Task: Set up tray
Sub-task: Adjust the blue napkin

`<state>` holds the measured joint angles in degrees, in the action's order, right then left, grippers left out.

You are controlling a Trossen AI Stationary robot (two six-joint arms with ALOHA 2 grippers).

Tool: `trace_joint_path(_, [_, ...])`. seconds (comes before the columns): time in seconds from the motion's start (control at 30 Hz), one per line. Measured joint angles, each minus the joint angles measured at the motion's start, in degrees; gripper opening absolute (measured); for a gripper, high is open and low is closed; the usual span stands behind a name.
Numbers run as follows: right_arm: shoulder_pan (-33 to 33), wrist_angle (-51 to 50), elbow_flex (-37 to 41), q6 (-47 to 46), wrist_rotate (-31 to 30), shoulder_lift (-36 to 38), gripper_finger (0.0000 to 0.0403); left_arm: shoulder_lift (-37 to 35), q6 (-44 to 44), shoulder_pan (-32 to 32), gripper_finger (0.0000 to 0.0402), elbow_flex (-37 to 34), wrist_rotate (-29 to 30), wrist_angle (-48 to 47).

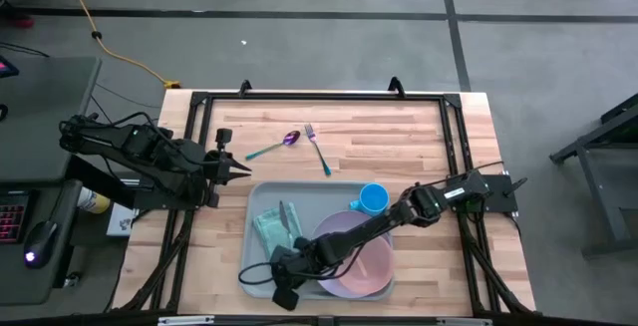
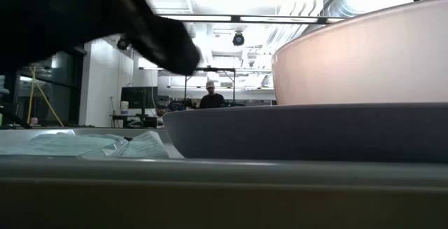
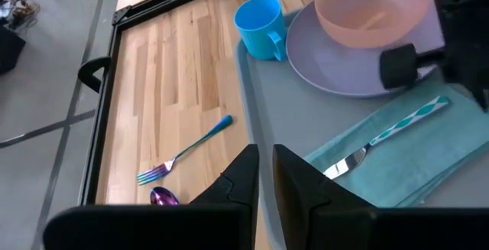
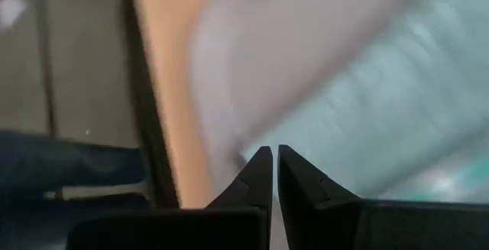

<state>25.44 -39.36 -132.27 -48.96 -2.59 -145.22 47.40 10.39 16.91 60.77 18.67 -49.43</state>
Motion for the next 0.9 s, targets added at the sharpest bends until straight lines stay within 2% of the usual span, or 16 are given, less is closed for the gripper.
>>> trace_joint_path(0.1, [0.23, 4.18, 0.00, 5.86, 1.16, -0.95, 0.0000, -0.02, 0.83, 0.00, 0.0072, 0.00, -0.04, -0.04])
trace_joint_path(0.2, [0.30, 2.87, 0.02, 7.07, 1.60, -1.50, 0.0000, -0.02, 1.16, 0.00, 0.0072, 0.00, -0.06, -0.11])
trace_joint_path(0.43, [-1.32, 3.63, 0.04, 14.24, 12.04, -1.71, 0.0000, 0.00, 1.30, 0.00, 0.0072, 0.02, -0.44, -0.37])
trace_joint_path(0.6, [-3.53, 0.44, 0.04, 16.13, 18.11, -1.71, 0.0000, 0.00, 1.38, 0.00, 0.0072, 0.02, -1.33, -0.46])
trace_joint_path(0.77, [-4.63, -2.63, -0.43, 22.13, 19.53, -1.71, 0.0000, 0.00, 1.36, 0.00, 0.0072, 0.04, -1.33, -0.46])
trace_joint_path(0.9, [-5.30, -4.02, -2.82, 28.10, 16.77, -1.19, 0.0000, 0.00, 1.36, 0.00, 0.0072, 0.04, -1.32, -0.48])
